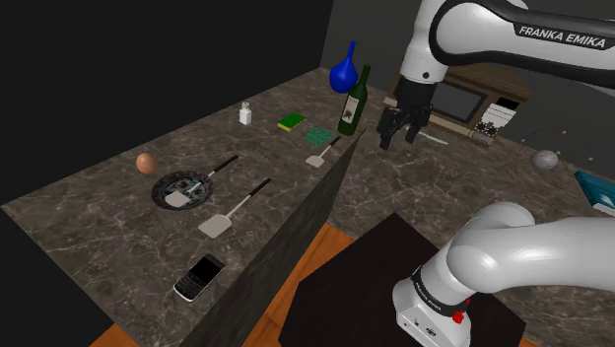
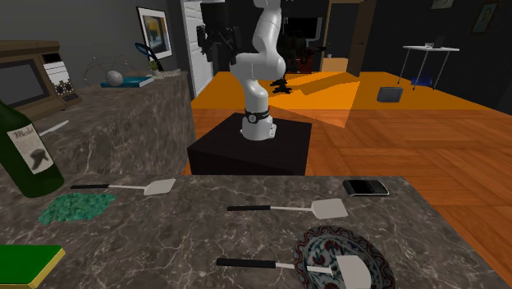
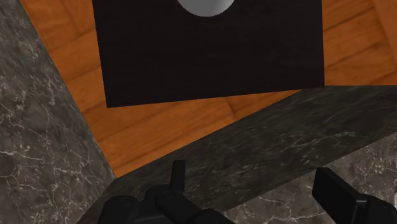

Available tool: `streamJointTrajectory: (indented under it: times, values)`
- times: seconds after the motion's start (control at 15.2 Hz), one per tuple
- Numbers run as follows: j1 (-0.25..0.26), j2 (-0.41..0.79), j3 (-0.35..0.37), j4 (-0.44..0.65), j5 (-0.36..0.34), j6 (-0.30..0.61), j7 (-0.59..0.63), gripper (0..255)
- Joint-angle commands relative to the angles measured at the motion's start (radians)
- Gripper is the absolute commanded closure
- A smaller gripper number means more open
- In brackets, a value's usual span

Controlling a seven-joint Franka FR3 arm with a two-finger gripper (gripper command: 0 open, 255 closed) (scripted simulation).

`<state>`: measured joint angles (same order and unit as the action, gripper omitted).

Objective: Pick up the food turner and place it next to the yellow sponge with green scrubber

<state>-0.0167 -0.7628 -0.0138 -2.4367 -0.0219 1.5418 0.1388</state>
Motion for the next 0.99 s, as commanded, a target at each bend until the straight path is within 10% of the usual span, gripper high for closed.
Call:
streamJointTrajectory:
  times: [0.0,0.92]
  values:
    - [0.0,0.0,0.0,0.0,0.0,0.0,0.0,0]
    - [-0.002,0.182,0.359,-0.109,0.23,0.376,0.627,0]
